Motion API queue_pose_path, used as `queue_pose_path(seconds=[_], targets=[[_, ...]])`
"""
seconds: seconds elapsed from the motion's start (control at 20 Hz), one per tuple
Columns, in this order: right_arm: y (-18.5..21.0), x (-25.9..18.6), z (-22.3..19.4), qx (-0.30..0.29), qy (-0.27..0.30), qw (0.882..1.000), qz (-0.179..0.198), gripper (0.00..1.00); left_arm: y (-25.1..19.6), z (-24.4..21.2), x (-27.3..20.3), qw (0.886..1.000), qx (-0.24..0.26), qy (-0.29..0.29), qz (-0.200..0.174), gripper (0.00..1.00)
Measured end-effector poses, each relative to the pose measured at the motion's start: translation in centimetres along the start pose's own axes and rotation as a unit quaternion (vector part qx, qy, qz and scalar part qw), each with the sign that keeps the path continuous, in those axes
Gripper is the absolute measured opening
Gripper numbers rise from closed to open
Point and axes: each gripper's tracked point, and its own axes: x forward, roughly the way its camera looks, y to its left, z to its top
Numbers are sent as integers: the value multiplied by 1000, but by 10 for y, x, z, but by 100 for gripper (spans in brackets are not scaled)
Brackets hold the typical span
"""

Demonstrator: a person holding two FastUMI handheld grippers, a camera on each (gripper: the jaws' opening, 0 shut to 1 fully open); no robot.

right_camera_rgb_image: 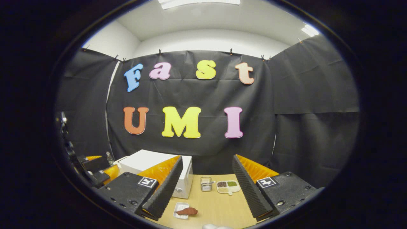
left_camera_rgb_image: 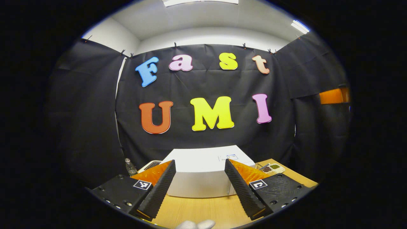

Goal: Open the microwave oven with the left hand, put the food in, and close the microwave oven.

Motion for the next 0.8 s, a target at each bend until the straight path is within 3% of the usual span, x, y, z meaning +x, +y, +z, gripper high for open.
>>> queue_pose_path(seconds=[0.4,0.75,0.8], targets=[[-27,-14,-1,-12,29,999,-25,99,-80,-93,64,999,-18,30,-34,96],[-53,-23,5,-67,43,995,-60,99,-113,-176,147,996,-23,89,-22,96],[-56,-25,7,-71,44,994,-64,99,-110,-180,154,996,-20,89,-16,88]])
